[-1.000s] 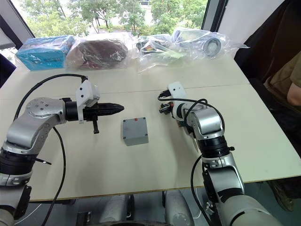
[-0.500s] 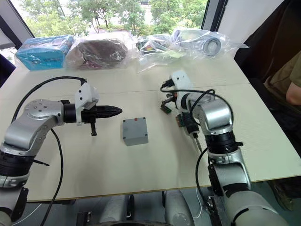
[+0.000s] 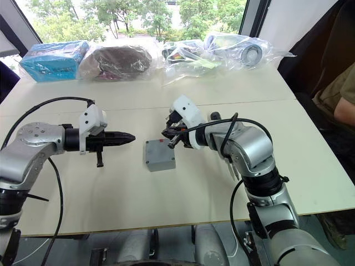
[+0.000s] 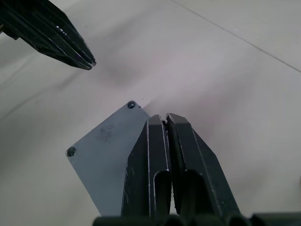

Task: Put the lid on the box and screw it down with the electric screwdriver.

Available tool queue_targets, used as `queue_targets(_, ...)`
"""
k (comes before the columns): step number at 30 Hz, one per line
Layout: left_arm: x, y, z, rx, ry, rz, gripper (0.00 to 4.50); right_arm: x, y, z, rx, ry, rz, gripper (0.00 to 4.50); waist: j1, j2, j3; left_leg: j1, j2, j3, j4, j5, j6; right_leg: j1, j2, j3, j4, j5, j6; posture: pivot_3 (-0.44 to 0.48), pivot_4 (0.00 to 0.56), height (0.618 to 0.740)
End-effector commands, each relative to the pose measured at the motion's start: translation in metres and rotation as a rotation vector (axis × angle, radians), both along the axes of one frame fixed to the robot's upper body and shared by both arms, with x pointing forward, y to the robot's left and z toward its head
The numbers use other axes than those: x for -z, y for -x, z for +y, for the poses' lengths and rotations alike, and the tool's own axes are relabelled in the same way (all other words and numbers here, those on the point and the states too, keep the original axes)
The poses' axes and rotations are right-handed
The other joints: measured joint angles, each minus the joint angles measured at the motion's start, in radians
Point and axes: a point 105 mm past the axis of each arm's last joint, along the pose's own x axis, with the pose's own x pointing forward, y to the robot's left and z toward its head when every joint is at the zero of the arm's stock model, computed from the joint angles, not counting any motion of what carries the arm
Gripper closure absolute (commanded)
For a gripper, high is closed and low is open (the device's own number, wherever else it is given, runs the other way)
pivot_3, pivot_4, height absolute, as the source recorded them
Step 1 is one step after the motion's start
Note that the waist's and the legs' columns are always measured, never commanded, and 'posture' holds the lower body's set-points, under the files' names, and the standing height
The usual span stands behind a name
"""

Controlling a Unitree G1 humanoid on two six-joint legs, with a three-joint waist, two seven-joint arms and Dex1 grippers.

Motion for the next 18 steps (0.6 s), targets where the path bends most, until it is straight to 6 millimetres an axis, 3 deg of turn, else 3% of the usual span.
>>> queue_targets(1, -0.01, 0.003, 0.002, -0.002, 0.005, -0.034, 4.5, -0.003, -0.001, 0.002, -0.008, -0.003, -0.032, 4.44, 0.0, 0.0, 0.0, 0.0, 0.0, 0.0, 0.0, 0.0, 0.0, 0.0, 0.0, 0.0, 0.0, 0.0, 0.0, 0.0, 0.15, 0.74)
queue_targets(7, -0.011, 0.005, 0.002, -0.003, 0.005, -0.029, 4.5, 0.01, -0.004, -0.005, 0.009, 0.05, -0.03, 4.44, 0.0, 0.0, 0.0, 0.0, 0.0, 0.0, 0.0, 0.0, 0.0, 0.0, 0.0, 0.0, 0.0, 0.0, 0.0, 0.0, 0.15, 0.74)
queue_targets(18, -0.017, 0.009, -0.004, 0.036, 0.041, -0.025, 4.5, 0.006, -0.006, -0.01, 0.019, 0.056, -0.044, 4.44, 0.0, 0.0, 0.0, 0.0, 0.0, 0.0, 0.0, 0.0, 0.0, 0.0, 0.0, 0.0, 0.0, 0.0, 0.0, 0.0, 0.15, 0.74)
